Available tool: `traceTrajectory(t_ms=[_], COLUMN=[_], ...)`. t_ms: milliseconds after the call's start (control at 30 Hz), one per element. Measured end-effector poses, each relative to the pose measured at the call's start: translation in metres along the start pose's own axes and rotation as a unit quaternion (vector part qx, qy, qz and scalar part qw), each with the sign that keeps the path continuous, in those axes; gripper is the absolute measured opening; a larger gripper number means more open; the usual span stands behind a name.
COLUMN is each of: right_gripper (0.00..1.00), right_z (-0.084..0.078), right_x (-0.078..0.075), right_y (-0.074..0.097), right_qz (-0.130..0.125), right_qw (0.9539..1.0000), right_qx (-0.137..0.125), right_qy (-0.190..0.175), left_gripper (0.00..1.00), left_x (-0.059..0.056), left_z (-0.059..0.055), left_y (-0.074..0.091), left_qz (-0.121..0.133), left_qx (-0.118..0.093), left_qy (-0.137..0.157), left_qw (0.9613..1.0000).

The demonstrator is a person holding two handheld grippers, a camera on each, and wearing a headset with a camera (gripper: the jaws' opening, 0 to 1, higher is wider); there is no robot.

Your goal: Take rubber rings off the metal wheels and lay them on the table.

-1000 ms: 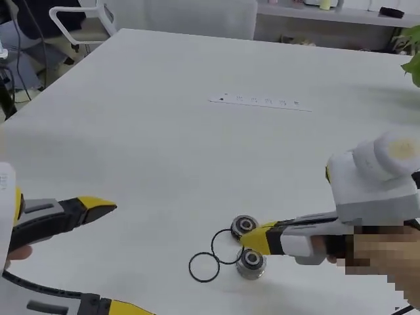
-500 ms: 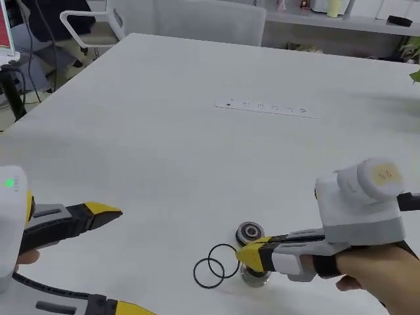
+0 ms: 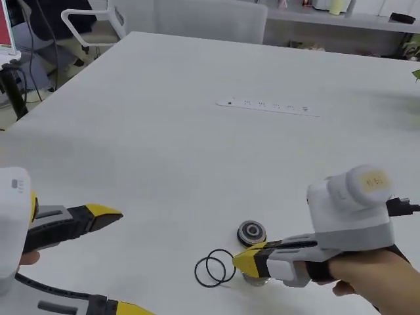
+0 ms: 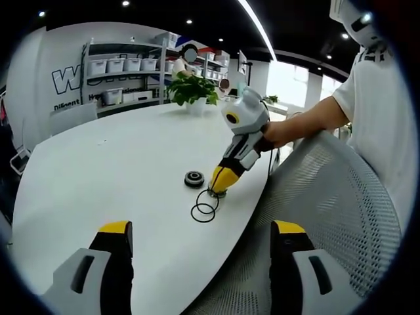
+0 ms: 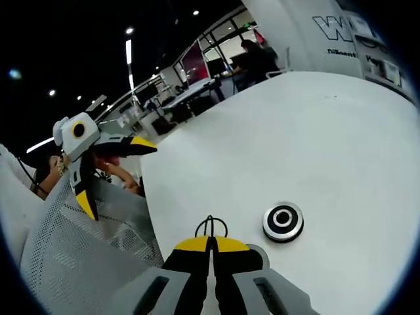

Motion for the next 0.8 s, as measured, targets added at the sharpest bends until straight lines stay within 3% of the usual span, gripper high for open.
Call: traceTrajectory(t_ms=[300, 800], right_gripper=[0.0, 0.0], right_z=[-0.0025, -0.002], right_x=[0.003, -0.007], right_y=[-0.0051, -0.0089], right_qz=[0.007, -0.028], right_qw=[1.0, 0.999], right_qx=[0.005, 0.006], right_qy=[0.004, 0.033], left_gripper=[0.83, 0.82], left_x=[0.0004, 0.0017], left_z=[-0.0003, 0.0001], left_y=[-0.0003, 0.0], left_qz=[0.0, 0.002], left_qx=[0.0, -0.004], left_qy=[0.003, 0.007], left_qw=[1.0, 1.0])
Point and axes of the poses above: the centre of the closed fingertips' face, and the gripper's own axes: y roughly backward along the fingers, x roughly to its left, z roughly out of its top, the point moved 3 cm from there along y, roughly backward along the fingers, and after that the axes turned 3 degrees about -y, right-handed, at the moved point
